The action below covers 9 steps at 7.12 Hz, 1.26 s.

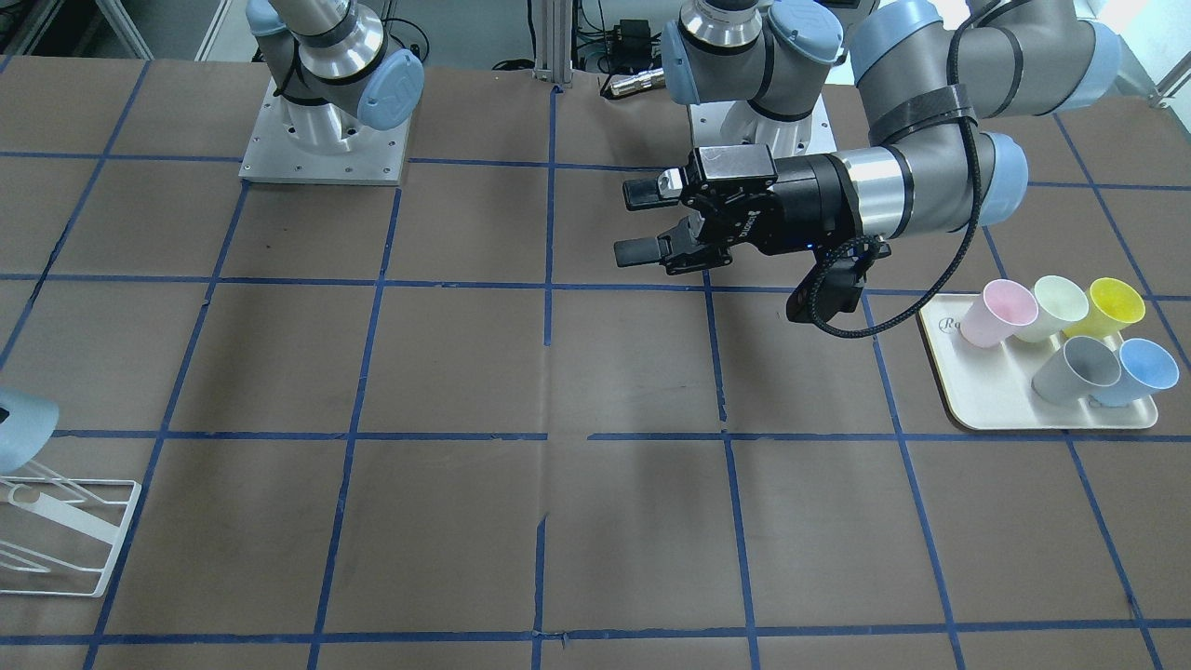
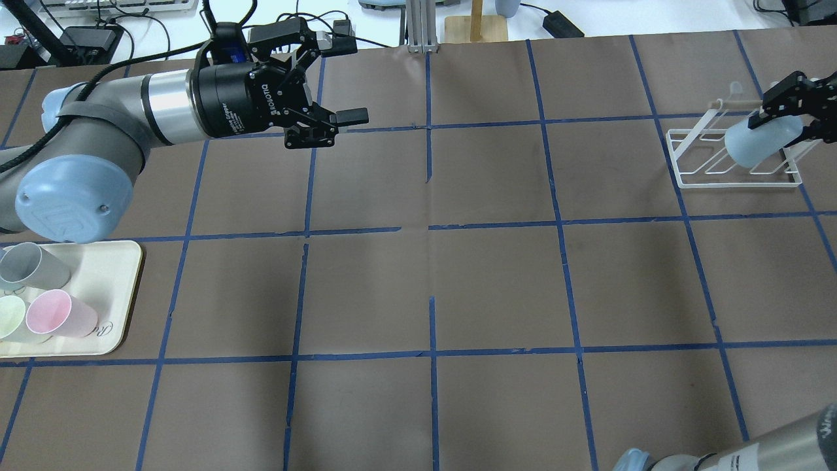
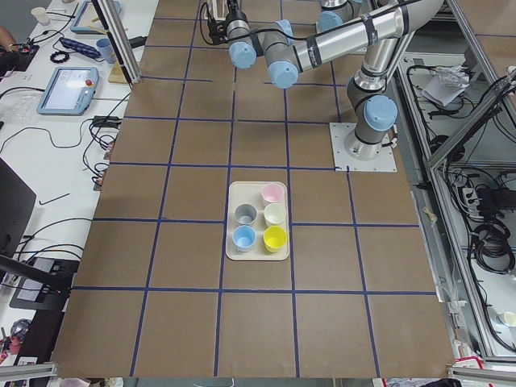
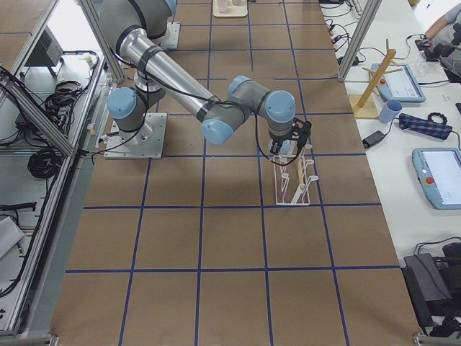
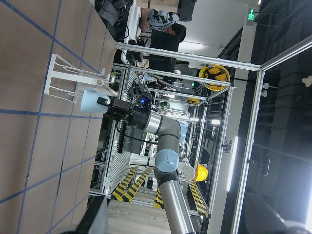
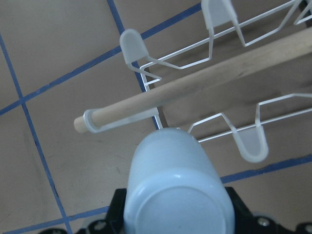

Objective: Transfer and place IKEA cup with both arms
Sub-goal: 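Lift the light blue cup off the rack with the right gripper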

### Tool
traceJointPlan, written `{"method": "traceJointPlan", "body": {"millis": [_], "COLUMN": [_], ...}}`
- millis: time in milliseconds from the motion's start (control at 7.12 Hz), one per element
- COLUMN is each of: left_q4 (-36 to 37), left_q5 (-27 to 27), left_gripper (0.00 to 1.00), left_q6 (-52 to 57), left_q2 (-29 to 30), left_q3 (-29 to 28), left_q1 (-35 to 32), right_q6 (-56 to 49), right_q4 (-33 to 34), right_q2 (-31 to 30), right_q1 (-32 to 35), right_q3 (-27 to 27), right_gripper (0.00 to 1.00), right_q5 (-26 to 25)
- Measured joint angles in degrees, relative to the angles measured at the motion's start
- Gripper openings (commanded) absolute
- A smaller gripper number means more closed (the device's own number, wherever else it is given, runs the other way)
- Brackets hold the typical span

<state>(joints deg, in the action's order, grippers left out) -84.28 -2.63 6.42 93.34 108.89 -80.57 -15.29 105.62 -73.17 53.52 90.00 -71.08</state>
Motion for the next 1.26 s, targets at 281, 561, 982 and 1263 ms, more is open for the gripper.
{"method": "traceJointPlan", "body": {"millis": [281,561,982,1263], "left_q4": [0.0,0.02,0.02,0.07], "left_q5": [0.07,0.1,0.1,0.9], "left_gripper": [1.0,1.0,1.0,1.0], "left_q6": [0.0,0.0,-0.31,-1.43], "left_q2": [-0.12,-0.26,-0.86,-1.28], "left_q3": [-0.08,-0.27,-0.55,-0.73], "left_q1": [0.0,-0.02,0.08,1.05], "right_q6": [-0.21,-0.39,-0.34,-0.26], "right_q4": [-4.62,-10.37,-14.23,-13.88], "right_q2": [-2.43,-6.8,-12.04,-12.17], "right_q1": [0.0,1.48,11.72,18.9], "right_q3": [-2.44,-3.99,-4.43,-4.02], "right_gripper": [0.5,0.49,0.49,0.49], "right_q5": [-1.28,-0.94,7.82,20.64]}}
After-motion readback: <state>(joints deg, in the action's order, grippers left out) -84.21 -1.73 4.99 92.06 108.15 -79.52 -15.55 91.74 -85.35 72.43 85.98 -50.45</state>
